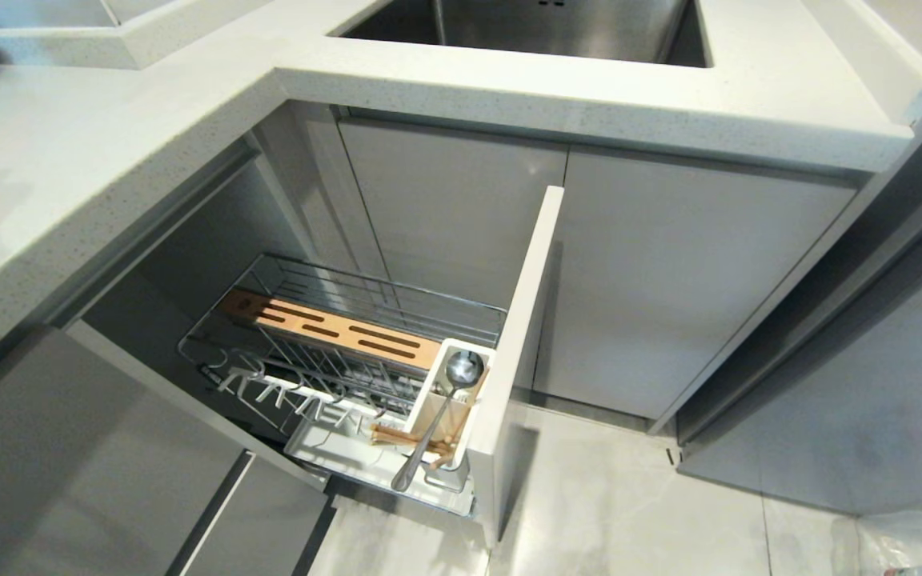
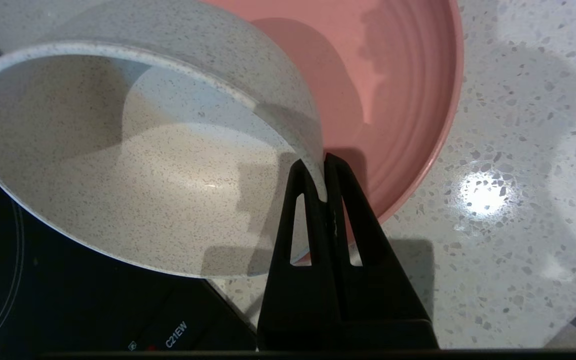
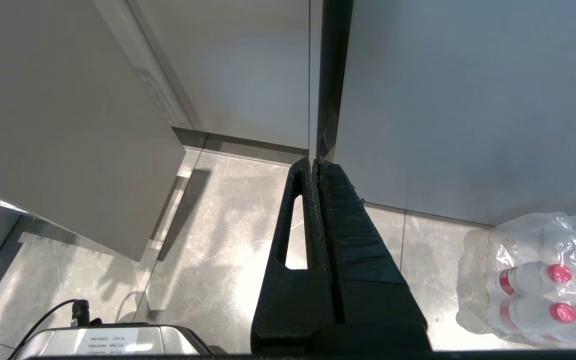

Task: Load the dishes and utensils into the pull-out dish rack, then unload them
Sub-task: Take the bowl out of the cupboard, then take the chopsticks out of the cupboard

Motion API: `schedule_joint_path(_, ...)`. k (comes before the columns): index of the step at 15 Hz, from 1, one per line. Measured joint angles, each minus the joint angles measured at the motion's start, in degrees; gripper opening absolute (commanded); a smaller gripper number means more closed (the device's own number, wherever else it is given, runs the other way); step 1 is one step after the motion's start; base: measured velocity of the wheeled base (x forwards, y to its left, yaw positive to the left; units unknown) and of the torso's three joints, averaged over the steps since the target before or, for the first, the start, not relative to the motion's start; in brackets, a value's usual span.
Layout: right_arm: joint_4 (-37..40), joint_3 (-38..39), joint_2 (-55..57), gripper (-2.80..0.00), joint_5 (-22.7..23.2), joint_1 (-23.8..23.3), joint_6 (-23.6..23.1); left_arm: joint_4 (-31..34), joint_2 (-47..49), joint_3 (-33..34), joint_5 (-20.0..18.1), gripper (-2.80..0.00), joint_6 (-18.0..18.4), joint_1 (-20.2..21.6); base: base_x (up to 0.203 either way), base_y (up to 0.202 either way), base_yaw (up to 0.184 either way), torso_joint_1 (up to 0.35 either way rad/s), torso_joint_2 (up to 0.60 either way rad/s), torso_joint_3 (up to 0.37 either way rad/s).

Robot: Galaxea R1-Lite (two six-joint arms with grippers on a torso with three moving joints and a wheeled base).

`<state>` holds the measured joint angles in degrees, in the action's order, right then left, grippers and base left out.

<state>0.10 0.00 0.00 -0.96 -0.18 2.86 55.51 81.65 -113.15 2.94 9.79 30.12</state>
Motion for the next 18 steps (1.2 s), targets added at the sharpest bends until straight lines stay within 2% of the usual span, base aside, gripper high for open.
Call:
schedule_joint_path(11, 0.0, 0.0, 0.0, -2.8, 0.0, 0.0, 0.0, 0.6, 2.6, 0.1, 0.7, -2.8, -0.4, 0.6, 0.0, 0.0, 0.0, 0.0, 0.0, 0.0)
schedule_joint_path(12, 0.0, 0.0, 0.0, -2.8, 0.0, 0.0, 0.0, 0.6, 2.6, 0.1, 0.9, 0.0, -0.4, 0.6, 0.0, 0.0, 0.0, 0.0, 0.0, 0.0)
schedule_joint_path(18, 0.0, 0.0, 0.0, -2.8, 0.0, 0.0, 0.0, 0.0, 2.2, 0.1, 1.0, 0.0, -0.6, 0.7, 0.0, 0.0, 0.0, 0.0, 0.0, 0.0)
